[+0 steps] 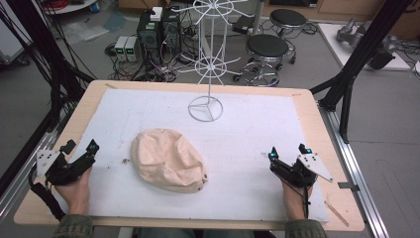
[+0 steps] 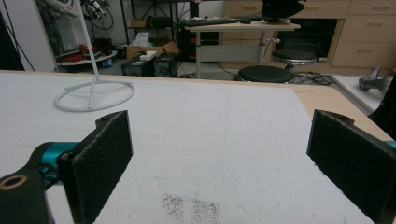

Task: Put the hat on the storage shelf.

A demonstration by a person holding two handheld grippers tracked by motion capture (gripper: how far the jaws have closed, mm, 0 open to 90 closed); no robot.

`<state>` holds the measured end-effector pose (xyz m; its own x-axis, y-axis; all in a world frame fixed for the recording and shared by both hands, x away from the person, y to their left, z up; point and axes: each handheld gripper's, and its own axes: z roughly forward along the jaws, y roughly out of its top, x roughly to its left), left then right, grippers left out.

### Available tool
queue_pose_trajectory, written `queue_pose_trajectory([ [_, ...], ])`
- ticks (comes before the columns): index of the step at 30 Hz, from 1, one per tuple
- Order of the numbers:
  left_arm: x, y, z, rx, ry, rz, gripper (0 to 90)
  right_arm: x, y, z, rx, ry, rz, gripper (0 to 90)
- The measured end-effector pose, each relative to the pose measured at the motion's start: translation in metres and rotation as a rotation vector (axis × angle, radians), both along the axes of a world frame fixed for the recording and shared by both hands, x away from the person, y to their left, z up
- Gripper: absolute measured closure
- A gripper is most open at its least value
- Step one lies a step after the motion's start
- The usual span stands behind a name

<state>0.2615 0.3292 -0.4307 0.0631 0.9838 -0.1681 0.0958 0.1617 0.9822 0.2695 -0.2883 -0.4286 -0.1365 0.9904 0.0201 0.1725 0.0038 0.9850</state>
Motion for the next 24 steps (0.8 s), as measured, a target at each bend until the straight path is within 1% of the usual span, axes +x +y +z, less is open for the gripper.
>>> queue_pose_trajectory([
  [1, -0.0013, -0.0005, 0.0008, 0.004, -0.008, 0.002, 24.9, 0.0, 0.0, 0.0, 0.0, 0.0, 0.0, 5.9],
  [4, -0.0021, -0.0004, 0.0012, 0.006, -0.013, 0.004, 25.0, -0.0004, 0.0002, 0.0001, 0.009, 0.007, 0.0, 5.9],
  [5, -0.0021, 0.0001, 0.0011, 0.006, -0.012, 0.006, 24.9, -0.0002, -0.0001, 0.0, 0.003, 0.004, 0.001, 5.9],
  [14, -0.0014, 0.0011, 0.0002, 0.0, -0.004, 0.014, 24.9, 0.0005, -0.0004, -0.0003, 0.0, 0.004, 0.004, 5.9],
  [16, -0.0013, 0.0009, 0.0, 0.002, 0.001, 0.014, 24.9, 0.0004, -0.0001, -0.0004, 0.006, 0.008, 0.003, 5.9],
  [18, -0.0016, 0.0005, 0.0003, 0.003, -0.003, 0.014, 24.9, 0.0002, 0.0002, -0.0005, 0.011, 0.019, 0.005, 5.9],
  [20, -0.0016, 0.0003, 0.0005, 0.001, -0.003, 0.017, 24.9, 0.0013, -0.0002, -0.001, -0.002, 0.019, 0.008, 5.9],
  [21, -0.0016, 0.0004, 0.0004, -0.001, -0.004, 0.016, 25.0, 0.0013, 0.0003, -0.0011, 0.0, 0.024, 0.007, 5.9],
  [24, -0.0016, 0.0005, 0.0005, -0.002, -0.003, 0.017, 24.9, 0.0016, -0.0003, -0.0012, 0.0, 0.02, 0.007, 5.9],
])
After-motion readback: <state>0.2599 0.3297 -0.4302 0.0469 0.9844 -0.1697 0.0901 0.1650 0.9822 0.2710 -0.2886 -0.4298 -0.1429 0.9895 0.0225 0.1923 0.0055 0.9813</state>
